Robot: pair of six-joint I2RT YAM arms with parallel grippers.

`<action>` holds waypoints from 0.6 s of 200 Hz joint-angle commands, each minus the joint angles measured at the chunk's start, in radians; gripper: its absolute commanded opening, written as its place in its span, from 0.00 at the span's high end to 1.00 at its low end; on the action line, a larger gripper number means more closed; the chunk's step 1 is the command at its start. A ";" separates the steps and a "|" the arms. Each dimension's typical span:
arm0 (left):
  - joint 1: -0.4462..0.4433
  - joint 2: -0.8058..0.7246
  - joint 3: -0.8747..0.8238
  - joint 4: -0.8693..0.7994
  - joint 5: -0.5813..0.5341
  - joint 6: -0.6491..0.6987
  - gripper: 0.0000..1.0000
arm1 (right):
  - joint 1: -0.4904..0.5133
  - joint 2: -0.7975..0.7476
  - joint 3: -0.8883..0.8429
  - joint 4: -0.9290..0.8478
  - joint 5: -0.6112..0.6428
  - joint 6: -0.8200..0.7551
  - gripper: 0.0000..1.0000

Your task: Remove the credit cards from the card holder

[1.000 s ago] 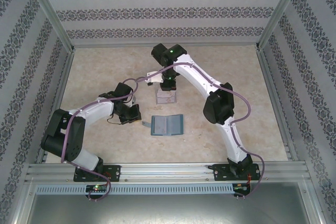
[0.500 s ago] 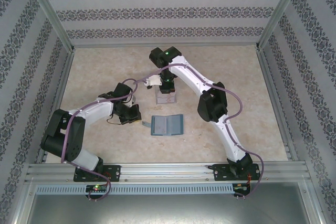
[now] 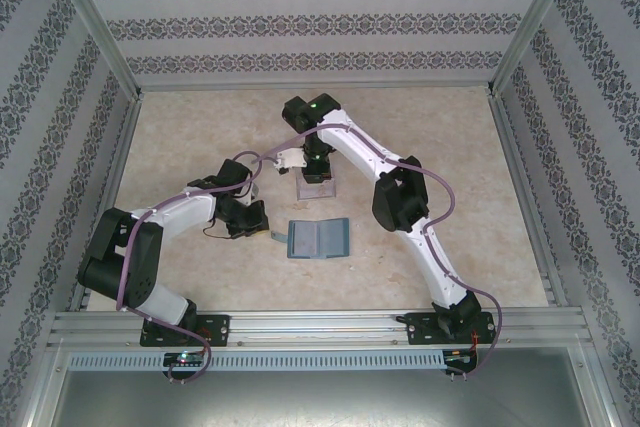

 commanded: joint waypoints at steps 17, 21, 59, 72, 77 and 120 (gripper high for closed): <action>0.012 -0.011 -0.011 0.016 0.009 -0.005 0.95 | 0.014 0.031 0.012 -0.050 -0.036 0.010 0.93; 0.012 -0.012 -0.010 0.016 0.008 -0.004 0.95 | 0.015 0.032 0.012 -0.048 -0.034 0.011 0.91; 0.012 -0.009 -0.006 0.013 0.010 -0.002 0.95 | 0.012 0.018 0.012 -0.009 0.001 0.022 0.77; 0.012 -0.010 -0.002 0.008 0.010 0.000 0.95 | 0.010 0.007 0.012 0.006 0.016 0.026 0.77; 0.012 -0.010 -0.001 0.006 0.010 0.001 0.95 | 0.009 0.003 0.012 0.010 0.021 0.026 0.77; 0.011 -0.017 0.019 -0.002 0.018 -0.002 0.95 | -0.001 -0.067 -0.020 0.069 0.027 0.068 0.77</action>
